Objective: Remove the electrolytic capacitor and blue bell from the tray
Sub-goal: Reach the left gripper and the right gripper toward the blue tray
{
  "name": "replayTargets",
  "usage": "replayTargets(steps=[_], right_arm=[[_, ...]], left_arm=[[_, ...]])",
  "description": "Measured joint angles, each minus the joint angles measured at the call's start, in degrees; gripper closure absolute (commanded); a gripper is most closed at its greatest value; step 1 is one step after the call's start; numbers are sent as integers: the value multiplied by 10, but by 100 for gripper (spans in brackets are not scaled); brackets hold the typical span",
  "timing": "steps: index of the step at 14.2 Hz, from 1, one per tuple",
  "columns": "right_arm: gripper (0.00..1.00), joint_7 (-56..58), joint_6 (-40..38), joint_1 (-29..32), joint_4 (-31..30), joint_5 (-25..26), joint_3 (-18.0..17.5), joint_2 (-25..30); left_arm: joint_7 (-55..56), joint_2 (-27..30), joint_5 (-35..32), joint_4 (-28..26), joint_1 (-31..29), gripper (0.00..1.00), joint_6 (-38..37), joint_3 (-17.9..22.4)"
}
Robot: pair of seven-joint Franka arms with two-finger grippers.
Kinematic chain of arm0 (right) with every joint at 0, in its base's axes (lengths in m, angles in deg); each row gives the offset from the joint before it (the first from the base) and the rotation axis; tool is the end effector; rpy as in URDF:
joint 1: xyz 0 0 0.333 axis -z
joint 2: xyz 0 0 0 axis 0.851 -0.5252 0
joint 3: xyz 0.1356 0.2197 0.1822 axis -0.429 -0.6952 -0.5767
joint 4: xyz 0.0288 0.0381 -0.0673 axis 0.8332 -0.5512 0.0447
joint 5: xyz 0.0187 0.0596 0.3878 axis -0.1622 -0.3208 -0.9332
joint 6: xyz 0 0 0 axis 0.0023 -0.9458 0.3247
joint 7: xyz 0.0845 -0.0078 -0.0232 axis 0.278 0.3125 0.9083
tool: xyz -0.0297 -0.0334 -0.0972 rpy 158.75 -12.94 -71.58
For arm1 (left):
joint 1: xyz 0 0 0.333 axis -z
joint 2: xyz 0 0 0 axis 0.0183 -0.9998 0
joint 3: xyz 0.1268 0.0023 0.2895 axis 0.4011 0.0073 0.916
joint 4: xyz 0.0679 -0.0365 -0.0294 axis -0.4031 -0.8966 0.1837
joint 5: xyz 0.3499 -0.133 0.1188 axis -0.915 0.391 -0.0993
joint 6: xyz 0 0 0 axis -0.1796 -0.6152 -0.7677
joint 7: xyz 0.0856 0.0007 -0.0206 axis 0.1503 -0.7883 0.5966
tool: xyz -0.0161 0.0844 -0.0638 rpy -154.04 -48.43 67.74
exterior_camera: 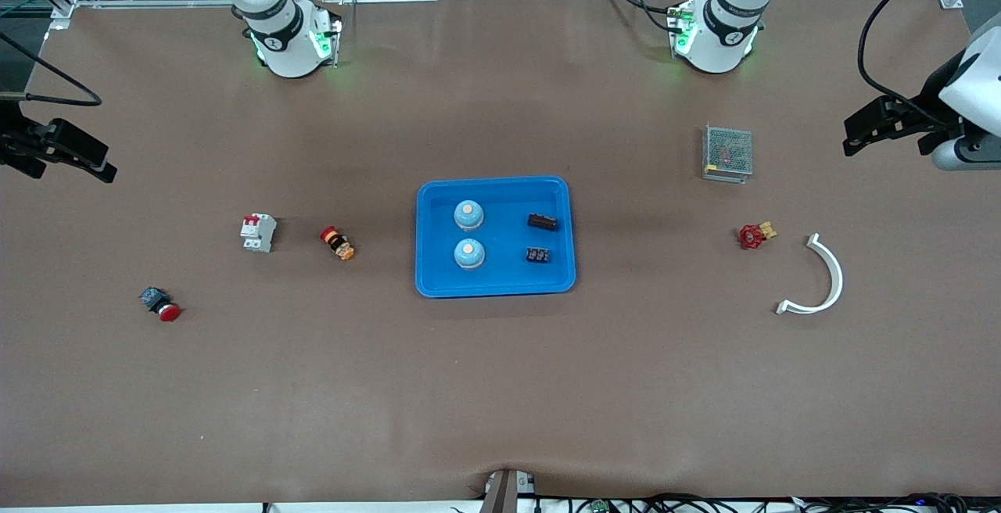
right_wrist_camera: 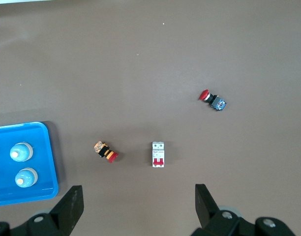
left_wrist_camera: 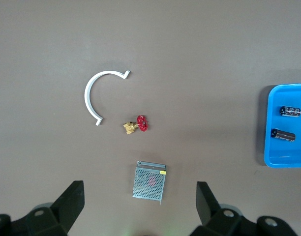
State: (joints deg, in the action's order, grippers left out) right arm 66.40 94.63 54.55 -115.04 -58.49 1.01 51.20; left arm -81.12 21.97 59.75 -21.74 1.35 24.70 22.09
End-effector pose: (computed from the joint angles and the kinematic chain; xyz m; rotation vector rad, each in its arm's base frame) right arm 0.5705 -0.0003 0.6581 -3.1217 0.1455 -0.0819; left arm 0.5518 -0.0491 0.6434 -3.1169 0.0199 0.0505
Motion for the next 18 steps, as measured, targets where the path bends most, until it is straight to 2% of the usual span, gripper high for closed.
replayTargets(steps=[7, 12, 15, 18], right_arm=[[0, 0, 0, 5, 0, 4, 0, 0], [0, 0, 0, 4, 0, 1, -3, 0], [0, 0, 0, -11, 0, -13, -9, 0], [0, -39, 2, -54, 0, -16, -13, -5]], left_arm=[[-1, -4, 0, 0, 1, 0, -1, 0], [2, -32, 0, -2, 7, 0, -2, -5], [51, -54, 0, -22, 23, 0, 13, -14], [114, -67, 2, -59, 31, 0, 56, -35]])
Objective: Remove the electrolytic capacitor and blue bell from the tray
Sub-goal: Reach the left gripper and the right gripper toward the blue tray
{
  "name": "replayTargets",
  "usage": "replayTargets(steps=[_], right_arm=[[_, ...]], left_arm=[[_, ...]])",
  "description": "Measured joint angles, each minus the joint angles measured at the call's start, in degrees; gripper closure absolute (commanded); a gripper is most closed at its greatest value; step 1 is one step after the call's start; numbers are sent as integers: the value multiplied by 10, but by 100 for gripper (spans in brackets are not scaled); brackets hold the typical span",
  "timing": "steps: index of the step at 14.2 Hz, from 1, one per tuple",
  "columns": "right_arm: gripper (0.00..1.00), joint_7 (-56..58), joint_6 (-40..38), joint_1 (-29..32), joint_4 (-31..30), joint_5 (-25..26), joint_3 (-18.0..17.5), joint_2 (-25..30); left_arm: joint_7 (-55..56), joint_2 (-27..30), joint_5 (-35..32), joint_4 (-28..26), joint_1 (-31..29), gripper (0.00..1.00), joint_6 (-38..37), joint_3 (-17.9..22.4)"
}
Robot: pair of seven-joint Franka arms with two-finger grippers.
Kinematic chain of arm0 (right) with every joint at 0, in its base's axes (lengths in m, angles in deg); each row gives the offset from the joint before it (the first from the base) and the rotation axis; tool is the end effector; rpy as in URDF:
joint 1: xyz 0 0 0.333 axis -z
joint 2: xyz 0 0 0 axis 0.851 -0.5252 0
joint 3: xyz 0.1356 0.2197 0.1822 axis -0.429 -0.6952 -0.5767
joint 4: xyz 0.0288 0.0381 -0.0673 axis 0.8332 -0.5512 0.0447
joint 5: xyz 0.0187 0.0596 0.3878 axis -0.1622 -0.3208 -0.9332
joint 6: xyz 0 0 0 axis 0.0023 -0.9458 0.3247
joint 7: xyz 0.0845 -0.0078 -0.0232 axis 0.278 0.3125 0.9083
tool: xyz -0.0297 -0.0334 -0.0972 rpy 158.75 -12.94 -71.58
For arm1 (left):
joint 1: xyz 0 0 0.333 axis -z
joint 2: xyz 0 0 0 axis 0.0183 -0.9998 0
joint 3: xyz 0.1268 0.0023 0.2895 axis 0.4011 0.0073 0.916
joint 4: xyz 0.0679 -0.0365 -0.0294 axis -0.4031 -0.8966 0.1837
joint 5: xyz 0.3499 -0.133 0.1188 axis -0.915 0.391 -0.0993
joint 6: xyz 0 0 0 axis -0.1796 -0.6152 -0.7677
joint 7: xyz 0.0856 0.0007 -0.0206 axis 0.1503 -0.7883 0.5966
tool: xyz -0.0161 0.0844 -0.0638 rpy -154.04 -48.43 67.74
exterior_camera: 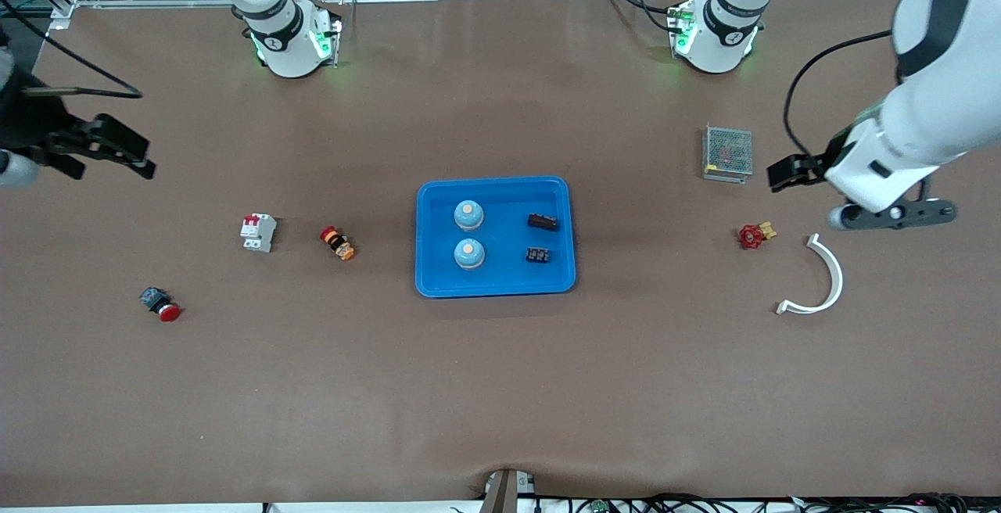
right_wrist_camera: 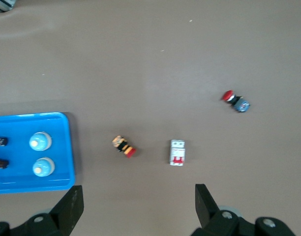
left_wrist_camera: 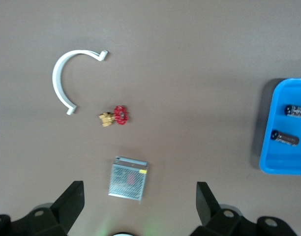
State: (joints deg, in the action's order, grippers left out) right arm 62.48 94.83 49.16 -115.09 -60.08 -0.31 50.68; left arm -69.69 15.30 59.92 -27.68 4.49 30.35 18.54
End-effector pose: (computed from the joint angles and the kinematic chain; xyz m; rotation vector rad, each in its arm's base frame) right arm 0.5697 0.0695 0.6529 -3.0925 0.0665 -0.0626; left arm 0.5782 -0.1166 0.5370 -3.0947 -0.1026 0.2326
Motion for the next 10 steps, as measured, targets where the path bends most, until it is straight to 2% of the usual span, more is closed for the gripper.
replayTargets(steps=[5, 10], right_arm=[[0, -127, 43, -92, -6, -2, -3, -38], [0, -242, 110, -195, -40, -1, -4, -91]], left_arm=[[140, -3, 16, -84, 8, 0, 94, -54], [277, -18, 17, -162, 42, 0, 198, -84]])
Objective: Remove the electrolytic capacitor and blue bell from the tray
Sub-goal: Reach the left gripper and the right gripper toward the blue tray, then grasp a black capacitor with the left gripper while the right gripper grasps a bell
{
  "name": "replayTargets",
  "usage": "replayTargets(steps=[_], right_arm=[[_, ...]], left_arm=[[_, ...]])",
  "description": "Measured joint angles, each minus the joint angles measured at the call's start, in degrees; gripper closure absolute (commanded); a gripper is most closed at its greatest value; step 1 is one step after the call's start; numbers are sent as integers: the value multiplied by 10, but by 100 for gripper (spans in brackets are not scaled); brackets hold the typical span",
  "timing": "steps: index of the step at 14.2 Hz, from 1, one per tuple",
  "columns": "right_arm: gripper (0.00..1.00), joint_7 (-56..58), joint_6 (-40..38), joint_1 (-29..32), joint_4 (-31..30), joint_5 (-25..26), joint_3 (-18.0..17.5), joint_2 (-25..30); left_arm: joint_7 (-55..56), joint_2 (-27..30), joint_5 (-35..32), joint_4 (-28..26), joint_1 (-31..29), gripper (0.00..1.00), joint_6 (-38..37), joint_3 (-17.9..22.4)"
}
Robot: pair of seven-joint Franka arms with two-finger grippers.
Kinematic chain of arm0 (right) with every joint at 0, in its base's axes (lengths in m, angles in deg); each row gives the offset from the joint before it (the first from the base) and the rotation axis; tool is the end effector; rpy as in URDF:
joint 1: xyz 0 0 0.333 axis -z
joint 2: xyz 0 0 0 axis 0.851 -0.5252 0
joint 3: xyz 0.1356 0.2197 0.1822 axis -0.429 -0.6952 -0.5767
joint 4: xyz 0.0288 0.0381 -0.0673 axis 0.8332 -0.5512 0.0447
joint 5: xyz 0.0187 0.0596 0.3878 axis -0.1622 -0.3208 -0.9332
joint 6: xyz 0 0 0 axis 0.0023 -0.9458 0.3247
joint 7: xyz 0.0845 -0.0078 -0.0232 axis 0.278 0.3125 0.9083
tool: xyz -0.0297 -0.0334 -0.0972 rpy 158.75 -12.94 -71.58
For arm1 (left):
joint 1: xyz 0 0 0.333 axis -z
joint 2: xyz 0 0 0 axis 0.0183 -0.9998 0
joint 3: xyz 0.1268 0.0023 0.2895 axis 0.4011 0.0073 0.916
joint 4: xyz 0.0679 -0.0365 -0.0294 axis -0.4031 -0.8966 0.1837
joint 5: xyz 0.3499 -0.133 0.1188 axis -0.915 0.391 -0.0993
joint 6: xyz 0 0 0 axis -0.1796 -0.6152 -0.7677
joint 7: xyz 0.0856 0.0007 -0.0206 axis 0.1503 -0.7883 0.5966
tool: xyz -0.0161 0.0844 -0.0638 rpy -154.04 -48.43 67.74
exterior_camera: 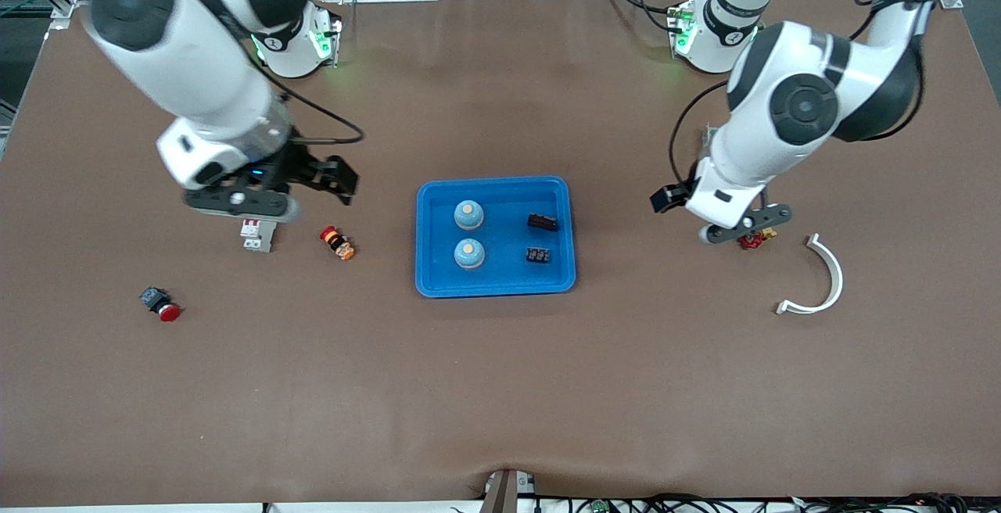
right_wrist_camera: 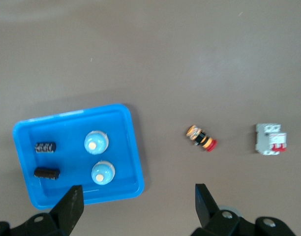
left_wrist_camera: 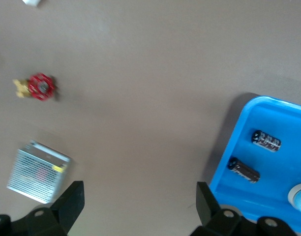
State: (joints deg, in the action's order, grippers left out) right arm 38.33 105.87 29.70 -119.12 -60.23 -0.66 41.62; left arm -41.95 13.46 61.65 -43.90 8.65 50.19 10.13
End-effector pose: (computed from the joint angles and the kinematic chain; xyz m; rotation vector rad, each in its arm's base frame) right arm 0.5655 0.2855 0.5412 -3.0970 0.1981 0.0143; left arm 0.5387 -0.2410 0.4159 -3.0748 -0.5243 0.2047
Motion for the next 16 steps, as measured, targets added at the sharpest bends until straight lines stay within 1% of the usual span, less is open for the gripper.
replayTargets(steps=[2, 5, 7, 12, 15, 16], right_arm=[[0, -3, 14, -18, -3, 0, 0, -28], [0, -4, 69, -37, -5, 0, 0, -68], [0, -20, 99, -48, -6, 0, 0, -91], [0, -39, 165, -61, -10, 0, 0, -138], [0, -41, 196, -61, -11, 0, 1, -169], [0, -42, 207, -61, -11, 0, 1, -178]], left_arm=[[69, -20, 0, -6, 25, 0, 30, -3], [174, -59, 0, -8, 64, 1, 68, -5], [229, -85, 0, -9, 82, 6, 96, -5], [382, -146, 0, -15, 136, 13, 199, -6], [460, -169, 0, -15, 158, 15, 245, -6], [487, -176, 0, -16, 163, 18, 260, -6]])
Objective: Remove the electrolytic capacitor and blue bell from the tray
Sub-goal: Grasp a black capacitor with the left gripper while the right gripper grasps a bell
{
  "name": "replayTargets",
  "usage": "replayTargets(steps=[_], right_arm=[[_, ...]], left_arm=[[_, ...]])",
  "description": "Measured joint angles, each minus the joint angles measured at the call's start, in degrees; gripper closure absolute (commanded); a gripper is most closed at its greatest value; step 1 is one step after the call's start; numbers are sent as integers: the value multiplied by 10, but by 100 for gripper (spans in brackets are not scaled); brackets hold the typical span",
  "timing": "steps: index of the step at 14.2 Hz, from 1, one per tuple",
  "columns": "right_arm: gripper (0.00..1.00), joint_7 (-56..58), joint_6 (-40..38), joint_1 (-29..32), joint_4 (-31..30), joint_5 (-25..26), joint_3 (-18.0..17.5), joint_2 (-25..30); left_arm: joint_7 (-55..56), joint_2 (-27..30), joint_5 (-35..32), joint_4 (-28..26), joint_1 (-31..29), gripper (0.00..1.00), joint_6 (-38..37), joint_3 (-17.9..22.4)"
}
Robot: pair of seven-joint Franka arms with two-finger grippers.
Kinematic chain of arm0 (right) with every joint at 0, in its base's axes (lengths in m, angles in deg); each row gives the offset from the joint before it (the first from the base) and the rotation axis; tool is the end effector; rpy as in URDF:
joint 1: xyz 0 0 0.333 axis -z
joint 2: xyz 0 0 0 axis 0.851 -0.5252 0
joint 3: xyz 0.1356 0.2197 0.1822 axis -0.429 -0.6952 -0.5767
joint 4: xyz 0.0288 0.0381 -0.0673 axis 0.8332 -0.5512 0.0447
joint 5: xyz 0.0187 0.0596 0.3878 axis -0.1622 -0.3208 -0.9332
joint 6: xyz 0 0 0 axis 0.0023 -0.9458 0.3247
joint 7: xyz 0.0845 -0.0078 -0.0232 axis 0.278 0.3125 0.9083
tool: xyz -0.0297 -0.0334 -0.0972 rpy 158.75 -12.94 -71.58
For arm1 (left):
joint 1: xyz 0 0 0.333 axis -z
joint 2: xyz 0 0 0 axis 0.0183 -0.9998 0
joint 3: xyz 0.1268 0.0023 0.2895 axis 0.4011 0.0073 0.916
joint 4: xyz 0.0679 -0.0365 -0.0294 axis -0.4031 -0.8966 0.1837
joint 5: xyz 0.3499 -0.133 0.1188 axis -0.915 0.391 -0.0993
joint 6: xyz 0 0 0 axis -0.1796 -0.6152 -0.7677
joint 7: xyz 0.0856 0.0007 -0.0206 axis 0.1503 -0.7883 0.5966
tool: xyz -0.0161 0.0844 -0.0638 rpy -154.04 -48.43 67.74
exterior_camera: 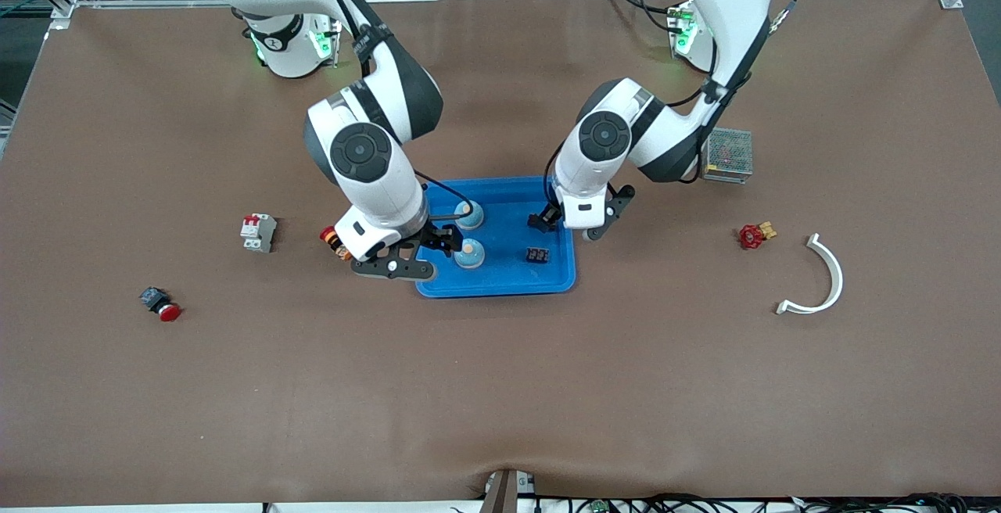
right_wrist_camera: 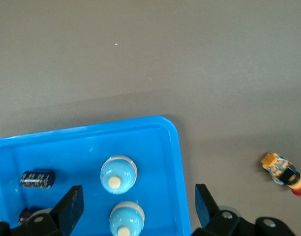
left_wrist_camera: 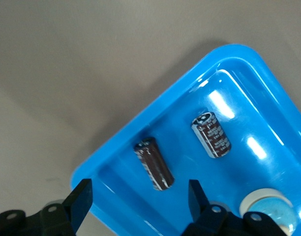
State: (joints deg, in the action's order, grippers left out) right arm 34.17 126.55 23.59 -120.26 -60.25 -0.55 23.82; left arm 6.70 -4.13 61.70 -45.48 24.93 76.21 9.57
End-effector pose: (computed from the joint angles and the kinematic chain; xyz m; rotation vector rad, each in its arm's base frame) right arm 0.5927 0.3811 0.3551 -3.0973 0.1639 -0.0359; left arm 0.4821 -0.4129 0.2600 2.7370 1.3728 -0.2004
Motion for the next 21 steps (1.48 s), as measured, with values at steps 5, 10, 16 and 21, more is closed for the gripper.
replayTargets(steps=[5, 10, 16, 21], right_arm=[[0, -4, 32, 0, -1, 0, 1, -32], [0, -4, 51, -19, -2, 0, 0, -57], [0, -5, 82, -37, -3, 0, 0, -82], [0, -5, 119, -53, -21, 0, 0, -100]], left_arm=[[112, -44, 0, -1, 20, 33, 74, 1], [149, -60, -1, 0, 19, 50, 87, 5], [152, -82, -6, 5, 19, 66, 87, 5], [152, -86, -14, 13, 16, 100, 87, 6]])
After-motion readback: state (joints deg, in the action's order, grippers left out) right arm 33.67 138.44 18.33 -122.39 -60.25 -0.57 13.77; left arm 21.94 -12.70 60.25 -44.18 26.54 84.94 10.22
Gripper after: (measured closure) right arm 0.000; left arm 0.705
